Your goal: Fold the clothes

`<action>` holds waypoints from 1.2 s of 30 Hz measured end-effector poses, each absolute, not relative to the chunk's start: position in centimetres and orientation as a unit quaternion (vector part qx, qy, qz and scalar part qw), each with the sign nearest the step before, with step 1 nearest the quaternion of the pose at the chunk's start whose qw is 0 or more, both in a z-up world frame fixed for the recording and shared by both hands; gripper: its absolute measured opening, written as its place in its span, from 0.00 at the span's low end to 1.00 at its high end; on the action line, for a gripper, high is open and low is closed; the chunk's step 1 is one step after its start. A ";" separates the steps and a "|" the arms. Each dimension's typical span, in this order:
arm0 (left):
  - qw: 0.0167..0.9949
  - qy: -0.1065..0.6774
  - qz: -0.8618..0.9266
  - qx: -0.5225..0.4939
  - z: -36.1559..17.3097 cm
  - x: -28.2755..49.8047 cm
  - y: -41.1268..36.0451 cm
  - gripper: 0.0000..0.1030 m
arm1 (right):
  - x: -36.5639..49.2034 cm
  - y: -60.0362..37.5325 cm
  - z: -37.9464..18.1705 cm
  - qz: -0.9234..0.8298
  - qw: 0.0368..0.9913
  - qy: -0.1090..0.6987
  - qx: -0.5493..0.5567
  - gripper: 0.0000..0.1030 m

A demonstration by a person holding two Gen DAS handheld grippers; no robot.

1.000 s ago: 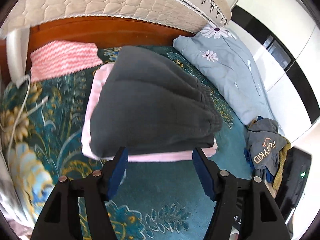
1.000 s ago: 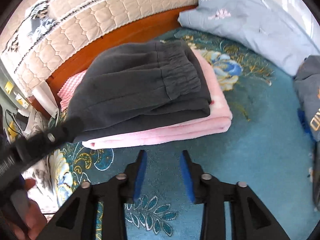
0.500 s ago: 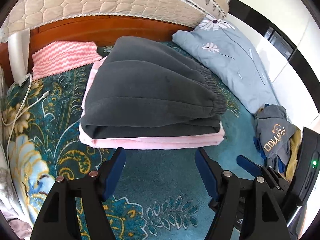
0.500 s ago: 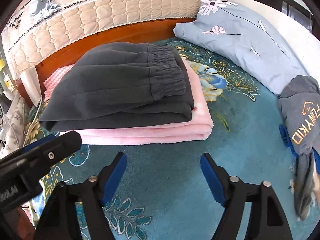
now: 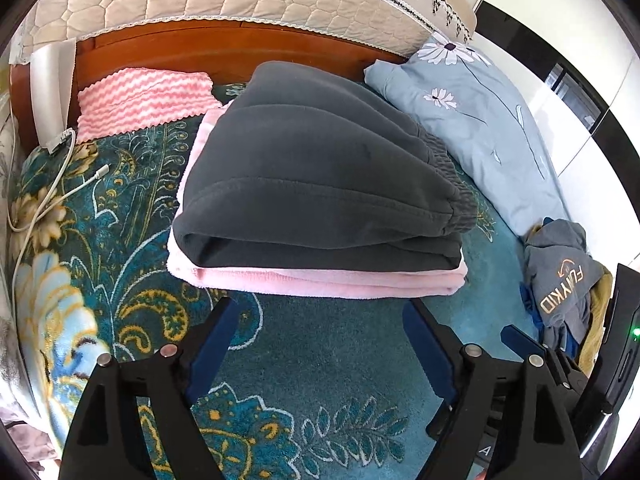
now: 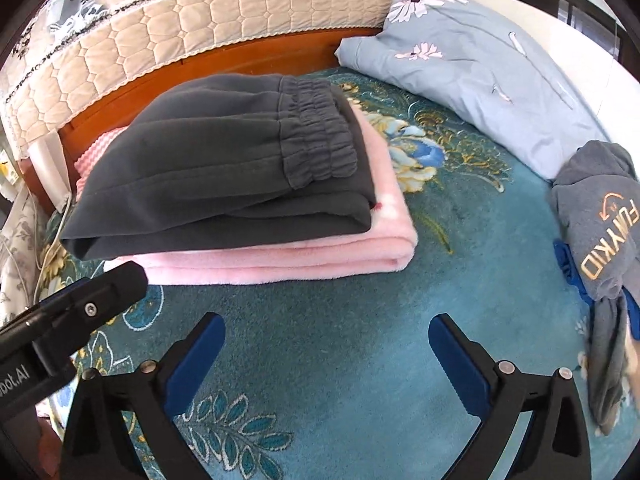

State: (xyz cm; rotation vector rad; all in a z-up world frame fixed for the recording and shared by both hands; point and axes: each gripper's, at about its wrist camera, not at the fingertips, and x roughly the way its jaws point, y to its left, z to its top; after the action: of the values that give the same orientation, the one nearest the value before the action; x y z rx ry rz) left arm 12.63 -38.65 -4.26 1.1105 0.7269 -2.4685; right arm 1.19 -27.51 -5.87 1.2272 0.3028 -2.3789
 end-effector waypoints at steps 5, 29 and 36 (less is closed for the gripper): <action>0.173 0.234 -0.869 0.399 -4.5 12.2 -38.1 0.83 | 1.2 -27.7 -6.2 -0.856 0.227 0.111 0.452 1.00; 0.194 0.227 -0.866 0.400 -5.3 12.4 -38.2 0.83 | 1.3 -27.8 -5.8 -0.870 0.206 0.143 0.425 1.00; 0.194 0.228 -0.865 0.402 -5.4 12.2 -38.2 0.83 | 1.3 -27.7 -5.8 -0.871 0.203 0.146 0.423 1.00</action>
State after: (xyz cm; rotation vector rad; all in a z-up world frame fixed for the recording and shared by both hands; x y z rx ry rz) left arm 12.24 -38.20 -5.43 1.1270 0.6393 -2.4276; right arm 1.26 -27.73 -5.83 1.1820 0.4067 -2.4310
